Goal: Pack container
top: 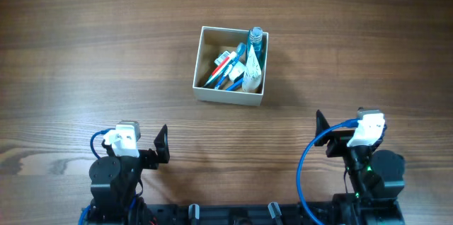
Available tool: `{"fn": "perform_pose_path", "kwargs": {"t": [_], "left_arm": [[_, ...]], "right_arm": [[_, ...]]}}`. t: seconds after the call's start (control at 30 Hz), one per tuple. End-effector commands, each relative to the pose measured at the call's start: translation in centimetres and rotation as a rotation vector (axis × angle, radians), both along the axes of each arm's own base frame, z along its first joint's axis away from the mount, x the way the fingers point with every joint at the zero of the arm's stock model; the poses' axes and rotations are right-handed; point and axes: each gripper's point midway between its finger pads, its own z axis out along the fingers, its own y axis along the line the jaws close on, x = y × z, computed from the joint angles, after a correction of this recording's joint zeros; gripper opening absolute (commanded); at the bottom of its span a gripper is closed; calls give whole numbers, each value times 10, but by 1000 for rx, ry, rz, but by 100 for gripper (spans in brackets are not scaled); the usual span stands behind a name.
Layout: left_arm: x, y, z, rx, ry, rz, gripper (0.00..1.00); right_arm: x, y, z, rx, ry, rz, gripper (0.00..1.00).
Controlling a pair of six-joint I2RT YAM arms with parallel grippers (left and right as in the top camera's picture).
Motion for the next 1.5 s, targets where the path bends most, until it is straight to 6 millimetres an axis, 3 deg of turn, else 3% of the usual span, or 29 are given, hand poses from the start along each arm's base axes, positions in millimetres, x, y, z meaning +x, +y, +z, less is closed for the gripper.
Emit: {"fn": "perform_pose_path", "kwargs": {"t": [0.0, 0.23, 1.47], "left_arm": [[-1, -5, -8, -11, 16, -29, 100], [-1, -5, -8, -11, 16, -28, 100], [-1, -5, -8, -11, 16, -29, 100]], "right_arm": [[0, 7, -11, 8, -14, 43, 100], [3, 17, -24, 28, -61, 93, 100], [3, 16, -23, 26, -64, 93, 99]]}}
